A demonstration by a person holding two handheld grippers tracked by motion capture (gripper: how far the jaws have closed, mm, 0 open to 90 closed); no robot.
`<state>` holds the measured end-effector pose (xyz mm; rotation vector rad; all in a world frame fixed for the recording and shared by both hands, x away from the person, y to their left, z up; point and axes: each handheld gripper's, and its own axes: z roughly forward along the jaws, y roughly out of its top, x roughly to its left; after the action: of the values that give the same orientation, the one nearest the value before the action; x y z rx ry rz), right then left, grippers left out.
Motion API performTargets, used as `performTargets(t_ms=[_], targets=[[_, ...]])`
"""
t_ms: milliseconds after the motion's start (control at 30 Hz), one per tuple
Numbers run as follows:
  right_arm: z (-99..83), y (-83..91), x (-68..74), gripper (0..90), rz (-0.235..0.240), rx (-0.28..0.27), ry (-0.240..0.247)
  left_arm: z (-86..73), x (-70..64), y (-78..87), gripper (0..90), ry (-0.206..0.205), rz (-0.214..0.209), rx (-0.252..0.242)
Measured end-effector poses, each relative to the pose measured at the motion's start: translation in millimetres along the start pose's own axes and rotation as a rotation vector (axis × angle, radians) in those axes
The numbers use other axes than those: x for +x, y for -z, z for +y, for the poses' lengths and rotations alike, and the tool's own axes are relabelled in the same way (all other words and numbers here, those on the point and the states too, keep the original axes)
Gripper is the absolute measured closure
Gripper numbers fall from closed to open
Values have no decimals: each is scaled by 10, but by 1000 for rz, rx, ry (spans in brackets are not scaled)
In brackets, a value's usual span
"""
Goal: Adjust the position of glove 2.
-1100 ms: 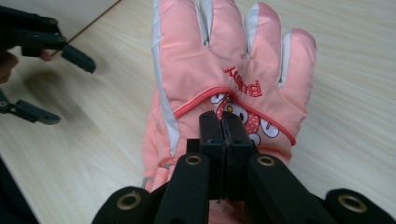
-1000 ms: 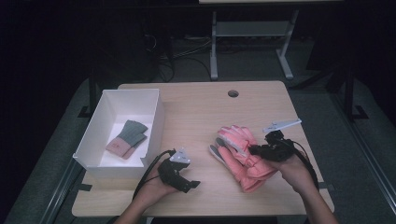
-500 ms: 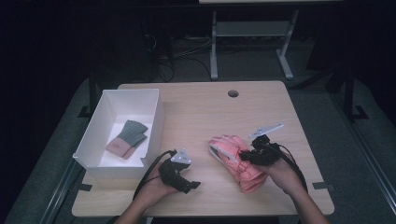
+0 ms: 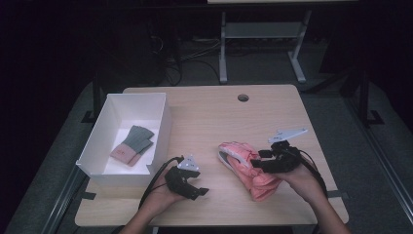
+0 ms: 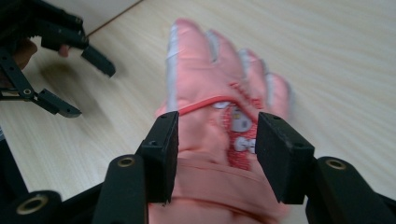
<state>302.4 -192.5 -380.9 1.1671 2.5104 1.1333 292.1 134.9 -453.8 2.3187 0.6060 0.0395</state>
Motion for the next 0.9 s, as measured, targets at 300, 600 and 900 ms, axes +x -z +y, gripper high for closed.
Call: performTargets(t_ms=[300,600,900], targets=[[-188,289,-237,724,-47,-90,8,82,-6,90,841,27,-51,-20],[-485,404,-477,900,-99,-71,-19,262,-89,9,896,23,-73,-23],[-635,187,-566,900,-63,27,1,596,-112,-285,896,5,-103,-4]])
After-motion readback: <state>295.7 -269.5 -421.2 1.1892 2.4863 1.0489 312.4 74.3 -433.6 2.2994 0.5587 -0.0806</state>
